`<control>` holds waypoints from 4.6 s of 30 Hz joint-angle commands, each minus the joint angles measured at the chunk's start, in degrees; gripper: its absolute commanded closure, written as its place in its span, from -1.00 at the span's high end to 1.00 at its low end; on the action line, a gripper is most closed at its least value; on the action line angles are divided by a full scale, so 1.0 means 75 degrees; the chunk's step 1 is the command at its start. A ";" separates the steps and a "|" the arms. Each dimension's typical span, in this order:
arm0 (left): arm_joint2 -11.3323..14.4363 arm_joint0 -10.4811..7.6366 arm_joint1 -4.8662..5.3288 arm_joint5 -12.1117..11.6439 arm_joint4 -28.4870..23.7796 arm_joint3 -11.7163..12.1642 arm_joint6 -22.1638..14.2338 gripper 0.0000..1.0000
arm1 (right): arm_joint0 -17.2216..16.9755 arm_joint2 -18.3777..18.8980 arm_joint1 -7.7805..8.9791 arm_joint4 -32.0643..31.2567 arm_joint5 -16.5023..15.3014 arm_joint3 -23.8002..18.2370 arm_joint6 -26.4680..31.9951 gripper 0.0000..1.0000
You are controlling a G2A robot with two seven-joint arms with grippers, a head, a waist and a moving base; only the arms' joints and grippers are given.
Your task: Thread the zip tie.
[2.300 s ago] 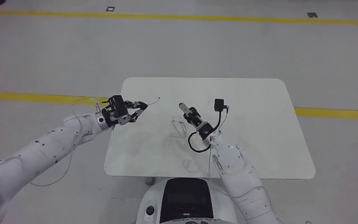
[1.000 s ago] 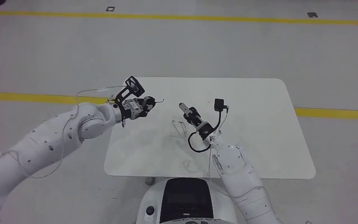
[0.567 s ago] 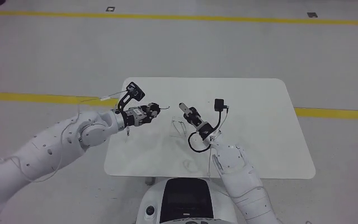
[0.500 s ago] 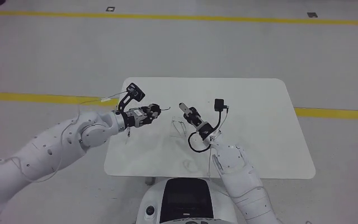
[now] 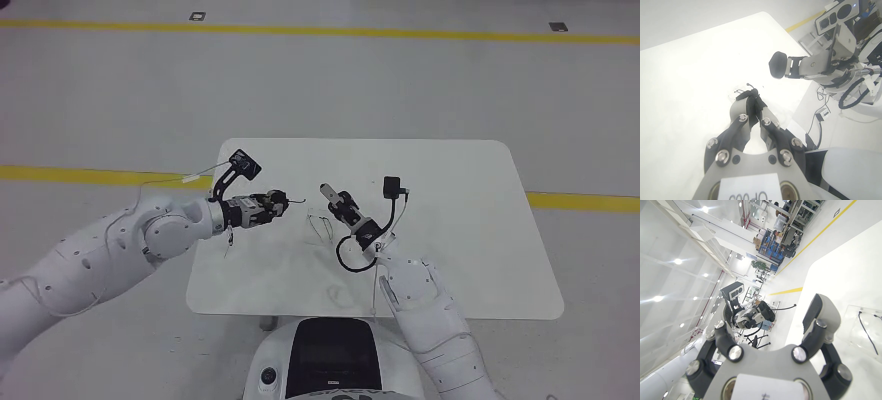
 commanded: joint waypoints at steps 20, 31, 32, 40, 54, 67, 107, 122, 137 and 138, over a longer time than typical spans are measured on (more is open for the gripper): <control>-0.2536 0.0902 -0.0395 0.0000 -0.4260 0.0942 -0.4960 -1.00 | 0.0000 0.0000 0.0000 0.0000 0.0000 0.0000 0.0000 1.00; -0.5863 0.2798 -0.1655 0.0000 -0.4910 0.1990 -0.8418 -1.00 | 0.0000 0.0000 0.0000 0.0000 0.0000 0.0000 0.0000 1.00; -0.6076 0.2918 -0.1785 0.0000 -0.4922 0.2184 -0.8624 -1.00 | 0.0000 0.0000 0.0000 0.0000 0.0000 0.0000 0.0000 1.00; -0.6507 0.3088 -0.2123 0.0000 -0.4621 0.2404 -0.8811 -1.00 | 0.0000 0.0000 0.0000 0.0000 0.0000 0.0000 0.0000 1.00; -0.6154 0.2812 -0.2534 0.0000 -0.5656 0.4001 -0.8811 -1.00 | 0.0289 -0.0277 0.0100 -0.0252 0.0013 0.0308 0.1094 1.00; -0.5725 0.2433 -0.2969 0.0000 -0.6362 0.5001 -0.8811 -1.00 | 0.0781 -0.0591 0.0114 0.0406 0.0038 0.0776 0.1819 1.00; -0.4726 0.2818 -0.2377 0.0000 -0.7993 0.4591 -0.8811 -1.00 | 0.2408 -0.0741 0.0270 0.5162 -0.0207 0.3560 0.5769 -0.06; -0.3987 0.2486 -0.2147 0.0000 -0.8736 0.4793 -0.8811 -1.00 | 0.2393 -0.0835 0.0407 0.5240 -0.0324 0.3539 0.6179 -0.24; -0.3522 0.2259 -0.2104 0.0000 -0.9043 0.4925 -0.8811 -1.00 | 0.2335 -0.0892 0.0481 0.5280 -0.0324 0.3370 0.6084 -0.66; -0.3505 0.2252 -0.2101 0.0000 -0.9052 0.4926 -0.8811 -1.00 | 0.2332 -0.0893 0.0485 0.5286 -0.0324 0.3367 0.6077 -0.68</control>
